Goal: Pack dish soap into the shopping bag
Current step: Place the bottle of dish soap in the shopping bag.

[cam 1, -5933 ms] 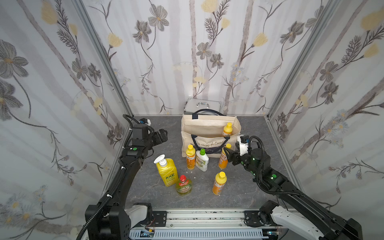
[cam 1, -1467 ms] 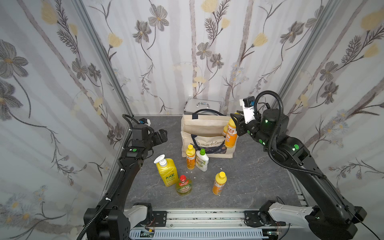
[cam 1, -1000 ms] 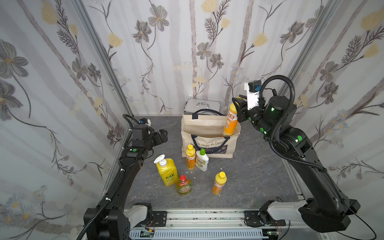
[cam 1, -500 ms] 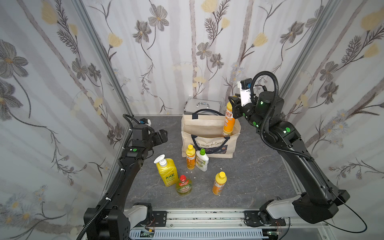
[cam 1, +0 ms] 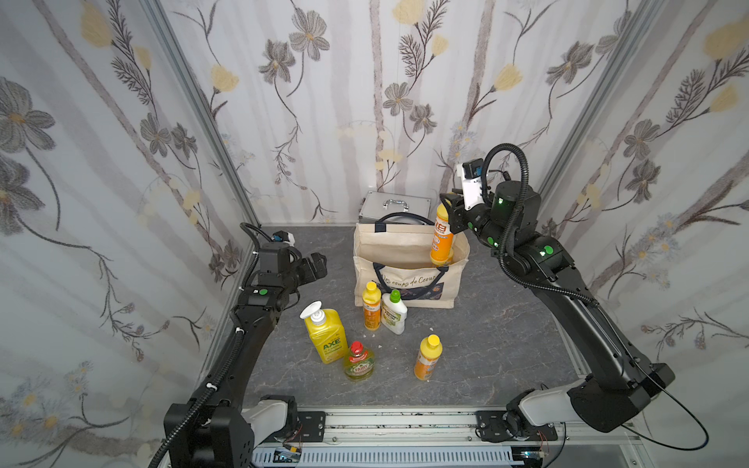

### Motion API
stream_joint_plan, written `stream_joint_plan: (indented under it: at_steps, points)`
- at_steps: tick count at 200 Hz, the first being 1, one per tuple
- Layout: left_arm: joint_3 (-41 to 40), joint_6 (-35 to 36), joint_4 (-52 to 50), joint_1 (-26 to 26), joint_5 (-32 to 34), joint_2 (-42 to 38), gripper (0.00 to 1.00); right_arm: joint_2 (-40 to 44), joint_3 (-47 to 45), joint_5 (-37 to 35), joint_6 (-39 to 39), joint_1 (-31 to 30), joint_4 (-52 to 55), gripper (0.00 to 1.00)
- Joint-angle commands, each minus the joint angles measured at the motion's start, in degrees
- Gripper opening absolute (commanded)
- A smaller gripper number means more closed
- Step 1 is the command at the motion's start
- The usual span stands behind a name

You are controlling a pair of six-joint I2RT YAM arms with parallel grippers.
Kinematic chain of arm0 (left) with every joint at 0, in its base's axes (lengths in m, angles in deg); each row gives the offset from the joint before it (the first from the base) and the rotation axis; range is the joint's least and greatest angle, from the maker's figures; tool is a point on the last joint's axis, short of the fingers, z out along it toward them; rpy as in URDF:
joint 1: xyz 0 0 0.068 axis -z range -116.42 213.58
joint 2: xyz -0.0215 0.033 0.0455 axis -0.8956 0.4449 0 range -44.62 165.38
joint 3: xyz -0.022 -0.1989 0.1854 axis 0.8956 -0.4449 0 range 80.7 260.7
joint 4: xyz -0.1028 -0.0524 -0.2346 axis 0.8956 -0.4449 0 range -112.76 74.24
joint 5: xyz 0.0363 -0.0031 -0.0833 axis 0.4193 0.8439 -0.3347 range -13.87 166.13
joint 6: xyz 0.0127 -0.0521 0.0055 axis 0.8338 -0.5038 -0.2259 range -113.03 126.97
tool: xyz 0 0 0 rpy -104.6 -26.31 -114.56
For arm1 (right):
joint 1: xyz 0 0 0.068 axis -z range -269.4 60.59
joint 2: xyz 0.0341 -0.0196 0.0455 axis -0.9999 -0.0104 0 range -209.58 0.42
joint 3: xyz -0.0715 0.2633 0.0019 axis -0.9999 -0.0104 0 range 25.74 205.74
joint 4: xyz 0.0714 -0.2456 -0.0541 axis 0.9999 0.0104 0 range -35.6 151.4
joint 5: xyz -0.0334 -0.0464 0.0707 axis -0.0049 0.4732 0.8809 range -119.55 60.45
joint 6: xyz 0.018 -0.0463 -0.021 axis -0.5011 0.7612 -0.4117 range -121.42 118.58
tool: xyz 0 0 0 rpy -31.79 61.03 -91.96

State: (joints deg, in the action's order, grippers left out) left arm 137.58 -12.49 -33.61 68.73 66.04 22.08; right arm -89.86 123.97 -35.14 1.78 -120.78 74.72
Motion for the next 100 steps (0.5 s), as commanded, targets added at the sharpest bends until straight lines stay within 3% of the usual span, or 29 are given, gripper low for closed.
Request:
stream_joint_plan:
  at_steps: [1, 100]
  points:
    - [0.3, 0.4, 0.3, 0.0, 0.4, -0.1, 1.0, 0.6, -1.5, 1.8, -0.7, 0.4, -9.4, 0.0]
    - [0.4, 0.6, 0.2, 0.1, 0.7, 0.1, 1.0, 3.0, -12.7, 2.2, -2.4, 2.9, -12.2, 0.0]
